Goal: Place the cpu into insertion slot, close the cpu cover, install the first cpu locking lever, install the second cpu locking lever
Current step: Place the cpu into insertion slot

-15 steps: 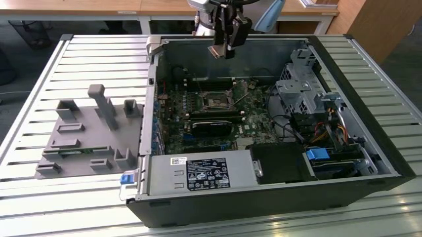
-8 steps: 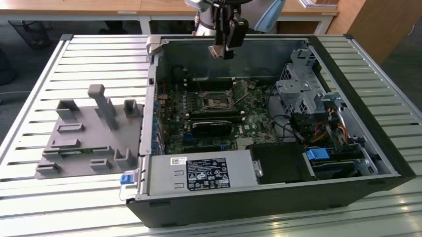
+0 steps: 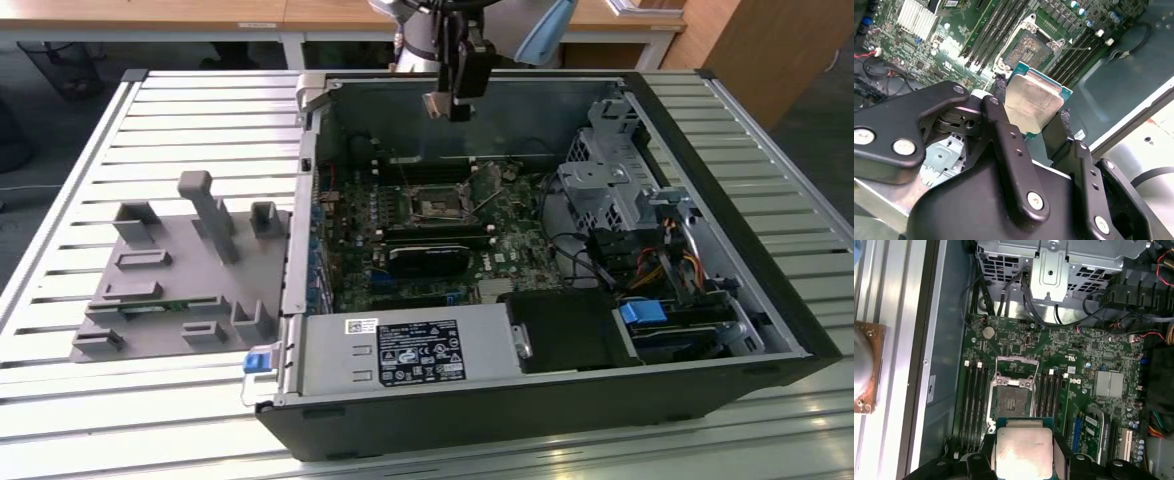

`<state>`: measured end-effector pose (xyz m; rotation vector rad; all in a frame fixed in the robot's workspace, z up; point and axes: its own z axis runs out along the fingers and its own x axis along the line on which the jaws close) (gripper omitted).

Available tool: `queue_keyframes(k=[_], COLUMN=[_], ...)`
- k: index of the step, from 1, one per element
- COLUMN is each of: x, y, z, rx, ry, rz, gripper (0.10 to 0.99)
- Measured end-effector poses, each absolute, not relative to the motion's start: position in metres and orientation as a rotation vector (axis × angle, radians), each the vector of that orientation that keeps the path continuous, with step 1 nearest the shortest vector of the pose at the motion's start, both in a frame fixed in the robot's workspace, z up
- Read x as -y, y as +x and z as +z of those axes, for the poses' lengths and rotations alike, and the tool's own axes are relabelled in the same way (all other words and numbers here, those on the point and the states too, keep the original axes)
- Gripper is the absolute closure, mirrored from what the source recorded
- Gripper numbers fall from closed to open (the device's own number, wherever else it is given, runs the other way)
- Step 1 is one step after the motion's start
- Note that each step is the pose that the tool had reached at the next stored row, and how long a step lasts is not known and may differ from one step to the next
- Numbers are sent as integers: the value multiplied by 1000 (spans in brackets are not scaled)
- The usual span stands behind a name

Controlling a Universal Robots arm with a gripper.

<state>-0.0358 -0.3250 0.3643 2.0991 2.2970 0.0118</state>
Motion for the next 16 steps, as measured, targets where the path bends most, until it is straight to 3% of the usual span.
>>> queue_keyframes(k=[16], x=[325], y=[-36], z=[345], rx=[-2274], ry=[2097], rz=[10], gripper=[545])
